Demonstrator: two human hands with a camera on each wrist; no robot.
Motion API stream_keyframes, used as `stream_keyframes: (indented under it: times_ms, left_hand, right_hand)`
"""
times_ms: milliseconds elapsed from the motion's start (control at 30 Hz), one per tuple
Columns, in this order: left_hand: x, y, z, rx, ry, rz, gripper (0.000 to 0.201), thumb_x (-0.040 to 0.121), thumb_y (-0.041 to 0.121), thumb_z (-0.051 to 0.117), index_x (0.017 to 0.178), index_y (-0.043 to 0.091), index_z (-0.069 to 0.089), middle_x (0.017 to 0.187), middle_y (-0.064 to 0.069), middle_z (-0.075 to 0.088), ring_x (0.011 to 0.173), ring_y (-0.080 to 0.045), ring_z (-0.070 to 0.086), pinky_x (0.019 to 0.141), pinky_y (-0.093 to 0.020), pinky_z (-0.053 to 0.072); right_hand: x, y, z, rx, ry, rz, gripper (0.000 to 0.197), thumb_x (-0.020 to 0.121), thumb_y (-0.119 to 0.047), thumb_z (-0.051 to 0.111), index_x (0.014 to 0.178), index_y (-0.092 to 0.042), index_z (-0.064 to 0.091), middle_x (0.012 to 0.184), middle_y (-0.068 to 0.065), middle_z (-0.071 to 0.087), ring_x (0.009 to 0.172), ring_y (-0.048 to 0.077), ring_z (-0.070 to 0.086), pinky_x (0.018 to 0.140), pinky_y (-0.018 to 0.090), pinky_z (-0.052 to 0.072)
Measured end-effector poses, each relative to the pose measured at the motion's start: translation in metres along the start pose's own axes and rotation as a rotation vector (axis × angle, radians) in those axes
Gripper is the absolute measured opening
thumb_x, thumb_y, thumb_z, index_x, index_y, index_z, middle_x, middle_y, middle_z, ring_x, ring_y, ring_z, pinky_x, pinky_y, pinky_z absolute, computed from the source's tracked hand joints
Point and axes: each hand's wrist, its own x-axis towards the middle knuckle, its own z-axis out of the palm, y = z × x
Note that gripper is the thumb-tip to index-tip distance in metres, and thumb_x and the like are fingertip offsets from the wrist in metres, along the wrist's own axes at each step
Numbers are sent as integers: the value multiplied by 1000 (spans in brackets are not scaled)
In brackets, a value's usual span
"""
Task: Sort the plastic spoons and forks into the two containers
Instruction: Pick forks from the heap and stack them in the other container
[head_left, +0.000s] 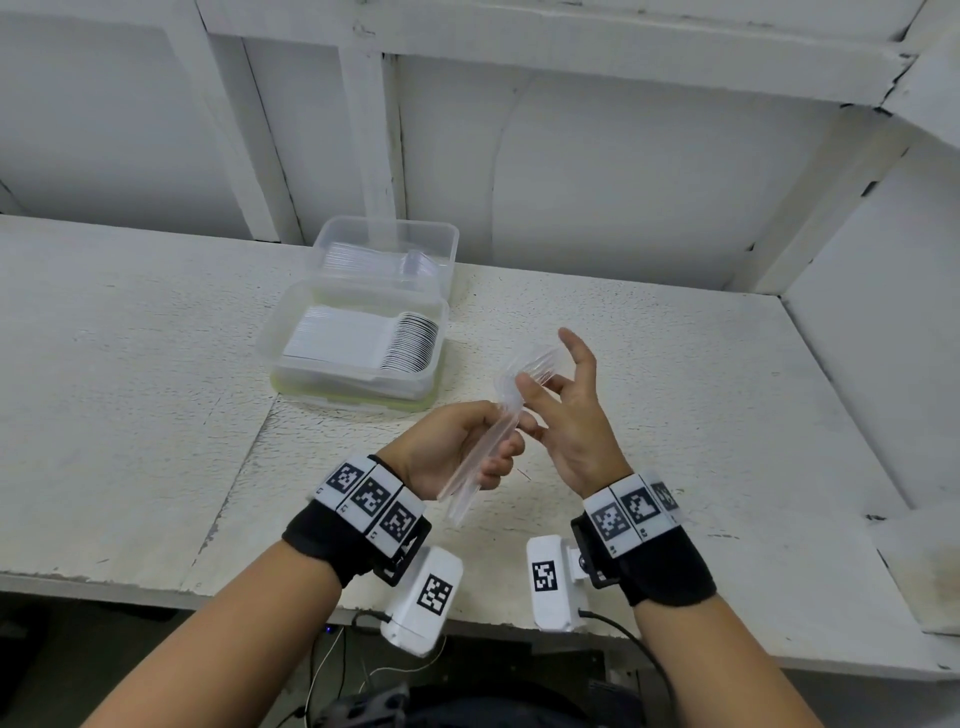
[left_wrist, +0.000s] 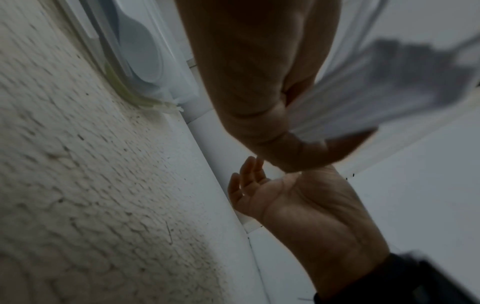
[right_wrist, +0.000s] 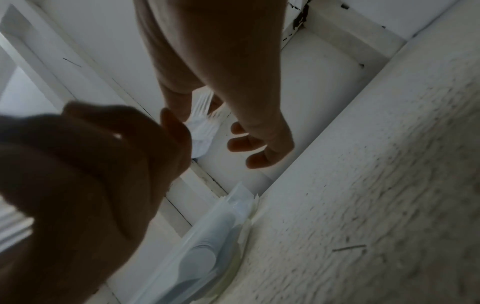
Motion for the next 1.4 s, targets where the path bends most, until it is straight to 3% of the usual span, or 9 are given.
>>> stream_keyframes:
  times_ms: [200,367,533,633,767,900,1033,1233,1400]
  left_hand:
    - [0,2,0,28,-33,-2,32,84,36,37,91,9,54,54,1,46,39,-8,40,38,-15,34]
    - [-3,3,-3,84,-86,11,28,89,36,45,96,10,54,58,1,52,50,-11,55,51,-27,55]
    - [-6,6,-8,139,-125,-53,26,86,31,45,95,8,53,63,-2,59,52,-12,59,50,-28,54]
    - [-7,8,-12,257,-110,-77,23,93,30,44,92,9,53,59,1,52,48,-9,50,46,-21,46]
    - [-8,17,-17,613,20,-53,23,99,25,38,91,10,53,58,5,45,47,-6,39,45,-17,34]
    - [-12,28,-21,799,50,-44,22,99,23,42,90,11,58,59,5,48,47,-6,42,45,-18,35]
    - [-14,36,-22,902,-8,-62,23,99,23,42,91,11,60,60,6,51,49,-7,42,47,-19,37]
    - [-13,46,-22,978,-69,-96,20,99,21,44,91,13,60,61,7,53,49,-6,45,47,-19,39]
    - [-12,65,-25,1013,-86,-165,16,97,24,46,96,13,58,66,1,56,47,-9,50,50,-21,43]
  right_hand:
    - [3,-1,-10,-125,-137,-3,73,91,-14,56,145,-40,15,72,-13,64,58,2,54,75,31,48]
    - [6,-10,-14,-319,-217,-62,64,86,-27,64,125,-63,28,103,6,62,90,19,60,92,51,49]
    - [11,-22,-23,-510,-337,-166,68,84,-27,68,128,-59,29,125,-20,47,75,26,51,75,24,50]
    - [14,-24,-26,-649,-330,-223,68,82,-28,70,129,-54,28,130,-22,39,101,-7,50,87,12,39]
    - [15,-32,-31,-1098,-257,-456,66,80,-49,64,136,-47,29,129,-1,42,115,11,41,97,31,36]
    - [20,-36,-34,-1534,-404,-879,55,78,-51,48,127,-27,50,120,3,59,107,28,57,80,45,47]
    - [21,-37,-31,-1598,-506,-1065,51,76,-30,72,122,-15,54,101,4,68,82,26,66,60,36,50]
    - [21,-39,-27,-1538,-650,-941,31,88,-26,45,114,-12,53,96,8,65,53,23,59,37,31,47]
    - [30,-43,-24,-1406,-666,-802,33,89,-28,38,113,-13,53,99,8,63,64,25,62,49,33,53]
